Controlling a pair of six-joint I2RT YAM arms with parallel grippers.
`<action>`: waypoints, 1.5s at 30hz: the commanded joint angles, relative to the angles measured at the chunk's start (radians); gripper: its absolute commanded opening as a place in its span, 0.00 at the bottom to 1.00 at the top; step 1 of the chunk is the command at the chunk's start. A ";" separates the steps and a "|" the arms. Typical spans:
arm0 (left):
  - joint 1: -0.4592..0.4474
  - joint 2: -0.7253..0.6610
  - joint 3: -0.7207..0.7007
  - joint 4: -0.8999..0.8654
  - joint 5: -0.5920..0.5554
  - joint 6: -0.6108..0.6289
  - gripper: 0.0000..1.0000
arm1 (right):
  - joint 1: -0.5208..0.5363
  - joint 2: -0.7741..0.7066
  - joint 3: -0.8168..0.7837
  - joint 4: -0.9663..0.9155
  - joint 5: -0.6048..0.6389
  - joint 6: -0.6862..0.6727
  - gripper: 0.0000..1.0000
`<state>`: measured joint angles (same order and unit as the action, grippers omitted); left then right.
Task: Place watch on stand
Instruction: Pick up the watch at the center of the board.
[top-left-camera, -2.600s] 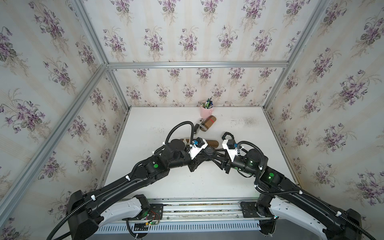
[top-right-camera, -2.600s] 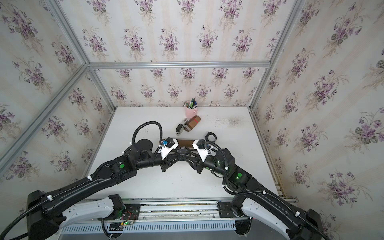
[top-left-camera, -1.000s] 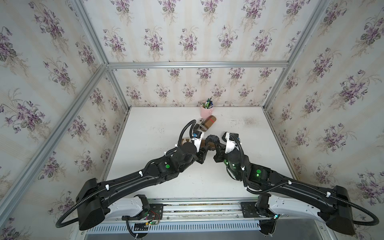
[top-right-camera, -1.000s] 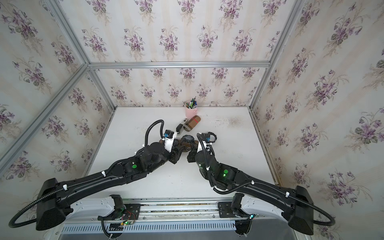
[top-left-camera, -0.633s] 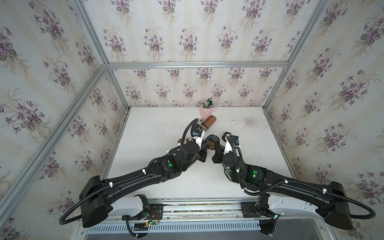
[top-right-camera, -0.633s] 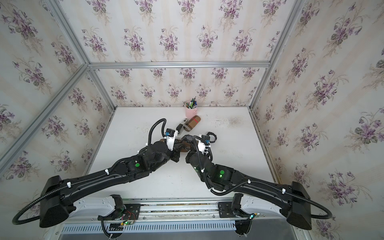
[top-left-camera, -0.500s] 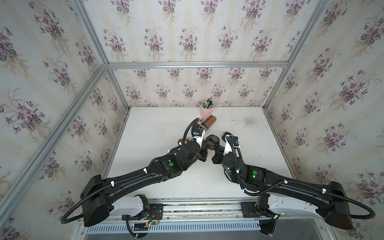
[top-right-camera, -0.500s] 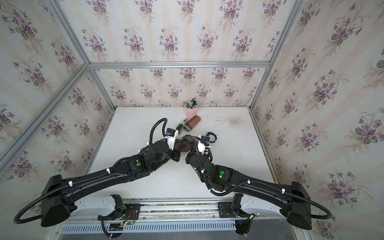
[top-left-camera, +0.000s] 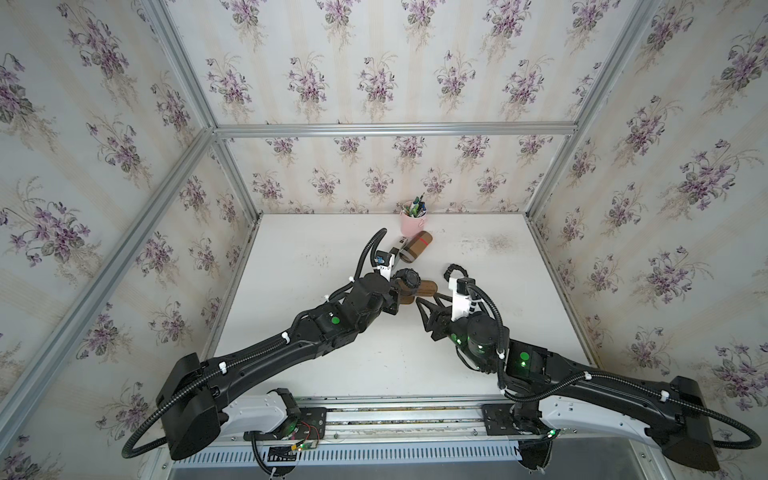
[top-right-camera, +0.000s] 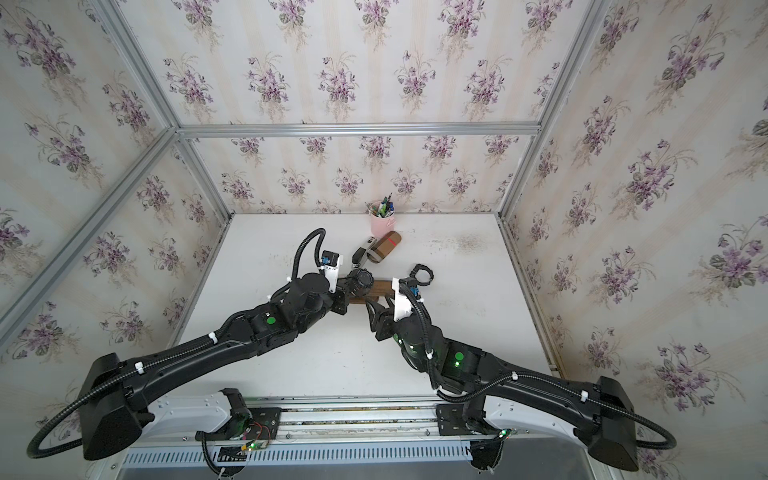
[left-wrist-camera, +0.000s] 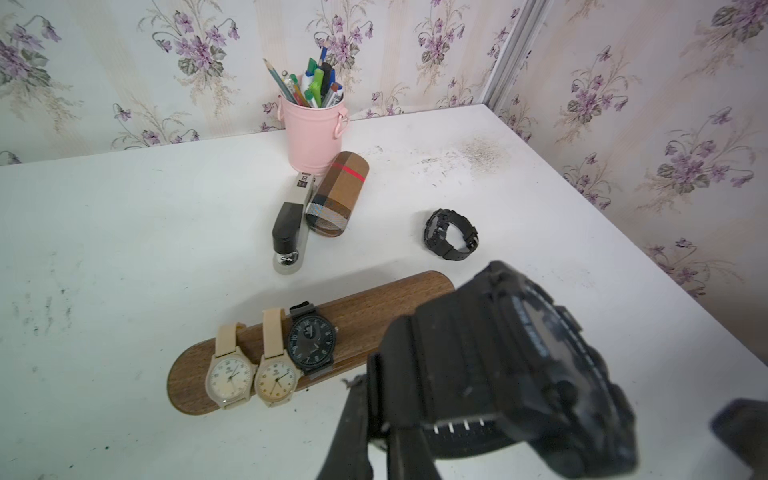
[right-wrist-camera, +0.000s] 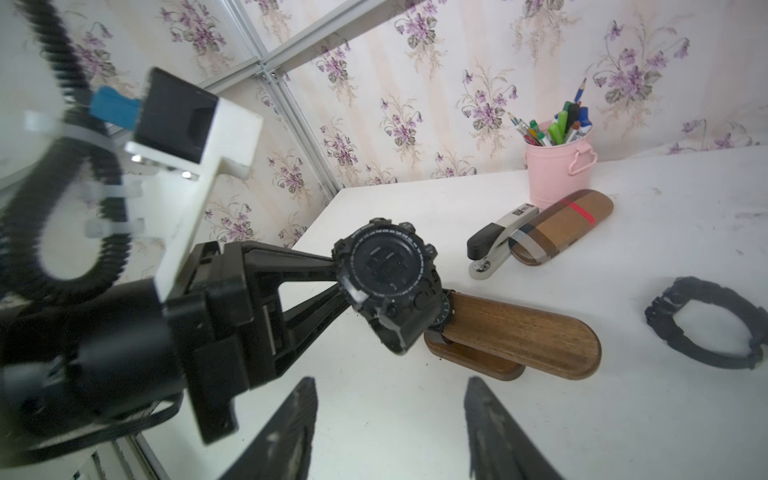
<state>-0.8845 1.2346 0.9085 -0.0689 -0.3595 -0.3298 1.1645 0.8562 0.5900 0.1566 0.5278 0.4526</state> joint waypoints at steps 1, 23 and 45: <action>0.009 -0.031 -0.022 0.022 0.045 0.087 0.02 | 0.000 -0.054 -0.023 0.033 -0.054 -0.139 0.70; -0.013 -0.107 -0.052 0.015 0.326 0.312 0.02 | 0.000 0.012 0.094 -0.123 -0.162 -0.217 0.89; -0.023 -0.126 -0.055 0.006 0.367 0.336 0.02 | -0.017 0.034 0.105 -0.142 -0.222 -0.221 0.53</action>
<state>-0.9066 1.1084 0.8459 -0.0830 -0.0048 -0.0090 1.1492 0.8894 0.6872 0.0029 0.3229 0.2359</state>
